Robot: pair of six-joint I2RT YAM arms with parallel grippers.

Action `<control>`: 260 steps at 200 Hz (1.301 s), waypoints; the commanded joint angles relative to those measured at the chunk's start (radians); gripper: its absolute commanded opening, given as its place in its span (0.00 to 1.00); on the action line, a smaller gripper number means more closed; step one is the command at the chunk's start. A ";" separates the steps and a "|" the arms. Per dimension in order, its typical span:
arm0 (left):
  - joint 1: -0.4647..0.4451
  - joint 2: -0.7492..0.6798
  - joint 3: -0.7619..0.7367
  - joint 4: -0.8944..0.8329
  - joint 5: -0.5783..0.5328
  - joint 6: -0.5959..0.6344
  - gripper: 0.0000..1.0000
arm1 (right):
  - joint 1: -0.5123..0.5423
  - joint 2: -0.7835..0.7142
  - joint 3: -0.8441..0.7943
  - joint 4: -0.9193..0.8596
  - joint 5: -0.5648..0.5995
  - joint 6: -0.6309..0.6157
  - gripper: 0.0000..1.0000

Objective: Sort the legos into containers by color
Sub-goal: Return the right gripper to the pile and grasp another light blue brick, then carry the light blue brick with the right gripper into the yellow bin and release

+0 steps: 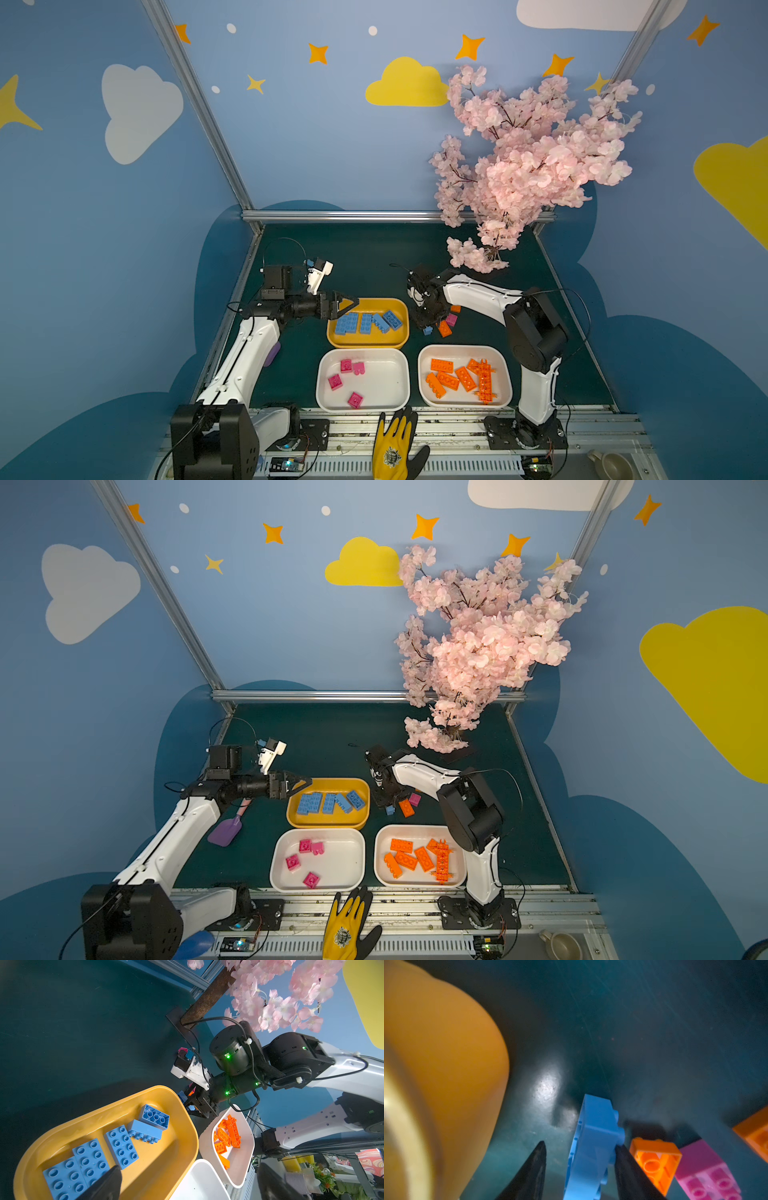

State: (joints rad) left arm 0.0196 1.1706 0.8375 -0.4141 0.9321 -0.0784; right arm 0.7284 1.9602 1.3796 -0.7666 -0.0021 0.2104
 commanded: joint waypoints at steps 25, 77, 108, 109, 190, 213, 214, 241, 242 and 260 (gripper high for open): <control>0.005 -0.013 -0.016 0.011 0.026 -0.003 0.99 | 0.003 0.024 -0.005 -0.001 0.019 0.024 0.27; 0.004 -0.022 -0.016 0.007 0.016 -0.005 0.99 | 0.019 -0.180 -0.013 -0.012 0.000 -0.080 0.13; 0.005 -0.015 -0.011 0.008 0.013 -0.003 0.99 | 0.082 -0.311 0.001 -0.009 -0.110 -0.219 0.13; 0.004 -0.014 -0.011 0.009 0.013 -0.004 0.99 | 0.084 -0.314 0.001 -0.008 -0.117 -0.224 0.13; 0.005 -0.020 0.000 -0.007 0.003 -0.005 0.99 | 0.210 -0.119 0.177 -0.013 -0.244 -0.509 0.14; 0.006 -0.026 0.001 -0.022 -0.001 0.003 0.99 | 0.207 -0.039 0.217 -0.005 -0.225 -0.574 0.14; 0.005 -0.026 0.001 -0.023 -0.001 0.005 0.99 | 0.206 -0.035 0.218 -0.004 -0.224 -0.575 0.14; 0.007 -0.032 -0.008 -0.032 -0.007 0.005 0.99 | 0.206 0.038 0.247 -0.017 -0.230 -0.616 0.17; 0.007 -0.033 -0.009 -0.032 -0.006 0.005 0.99 | 0.206 0.039 0.247 -0.017 -0.231 -0.616 0.17; 0.008 -0.041 -0.016 -0.031 -0.004 0.004 0.99 | 0.204 0.053 0.233 0.004 -0.249 -0.627 0.21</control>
State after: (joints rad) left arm 0.0216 1.1564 0.8318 -0.4255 0.9226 -0.0902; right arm 0.9375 1.9999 1.5974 -0.7616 -0.2272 -0.3626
